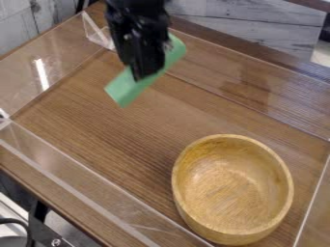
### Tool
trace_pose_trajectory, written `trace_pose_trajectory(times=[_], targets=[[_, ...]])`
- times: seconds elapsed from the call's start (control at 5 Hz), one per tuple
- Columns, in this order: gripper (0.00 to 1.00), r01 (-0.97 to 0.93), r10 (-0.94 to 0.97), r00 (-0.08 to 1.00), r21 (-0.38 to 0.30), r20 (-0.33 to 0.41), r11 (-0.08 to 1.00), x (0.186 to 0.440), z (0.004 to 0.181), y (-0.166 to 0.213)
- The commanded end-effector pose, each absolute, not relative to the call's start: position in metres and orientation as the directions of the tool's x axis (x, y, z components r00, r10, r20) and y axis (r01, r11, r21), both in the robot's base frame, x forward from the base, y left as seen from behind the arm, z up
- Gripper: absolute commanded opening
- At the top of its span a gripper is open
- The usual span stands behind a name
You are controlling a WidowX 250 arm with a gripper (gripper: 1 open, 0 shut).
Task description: Put the green block in the brown bowl
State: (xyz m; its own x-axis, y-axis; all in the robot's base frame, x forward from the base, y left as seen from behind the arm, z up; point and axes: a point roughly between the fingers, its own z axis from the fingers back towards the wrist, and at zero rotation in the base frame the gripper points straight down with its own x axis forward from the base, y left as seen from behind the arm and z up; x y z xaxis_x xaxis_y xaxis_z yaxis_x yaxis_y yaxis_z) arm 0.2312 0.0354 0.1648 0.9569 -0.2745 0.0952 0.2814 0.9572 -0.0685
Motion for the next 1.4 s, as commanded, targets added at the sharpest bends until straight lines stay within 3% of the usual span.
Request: trace_pose_trajectory(times=[0.0, 0.4, 1.2], targets=[[0.0, 0.301, -0.295, 0.942, -0.011, 0.159, 0.954, 0.238, 0.156, 0.042], [0.0, 0.333, -0.334, 0.925, 0.037, 0.18, 0.942, 0.244, 0.118, 0.038], [0.0, 0.351, -0.361, 0.903, 0.087, 0.234, 0.932, 0.255, 0.096, 0.034]])
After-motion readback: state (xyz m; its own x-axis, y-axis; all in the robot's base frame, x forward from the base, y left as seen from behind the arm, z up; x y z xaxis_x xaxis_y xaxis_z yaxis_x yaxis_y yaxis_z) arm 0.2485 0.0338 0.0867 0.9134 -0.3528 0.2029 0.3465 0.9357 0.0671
